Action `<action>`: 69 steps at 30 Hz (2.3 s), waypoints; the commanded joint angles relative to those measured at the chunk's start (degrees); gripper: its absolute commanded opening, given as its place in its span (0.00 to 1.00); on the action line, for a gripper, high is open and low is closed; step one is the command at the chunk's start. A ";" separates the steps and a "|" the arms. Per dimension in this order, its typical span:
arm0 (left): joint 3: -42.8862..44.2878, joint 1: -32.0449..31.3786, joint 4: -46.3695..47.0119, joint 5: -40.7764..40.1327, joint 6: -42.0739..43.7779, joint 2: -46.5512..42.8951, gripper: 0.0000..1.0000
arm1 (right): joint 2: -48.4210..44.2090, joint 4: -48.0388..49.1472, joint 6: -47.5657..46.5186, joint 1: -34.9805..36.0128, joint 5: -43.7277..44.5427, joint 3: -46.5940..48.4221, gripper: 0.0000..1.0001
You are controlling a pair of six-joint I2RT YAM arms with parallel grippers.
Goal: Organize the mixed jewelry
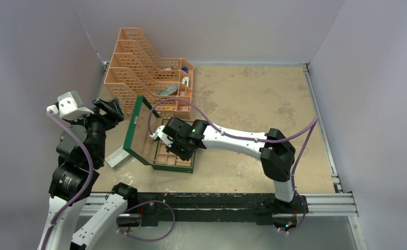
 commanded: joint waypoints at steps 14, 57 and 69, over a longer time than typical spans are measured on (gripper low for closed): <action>-1.56 0.10 3.32 -0.09 2.63 0.15 0.70 | 2.82 -6.95 -3.31 0.34 1.76 5.84 0.00; -0.85 -0.08 3.57 4.26 2.36 0.80 0.71 | -4.18 2.57 5.92 0.41 -0.17 1.27 0.57; -0.37 -0.08 1.54 10.59 -2.63 3.44 0.71 | -20.74 31.63 30.53 -0.43 0.59 -24.07 0.31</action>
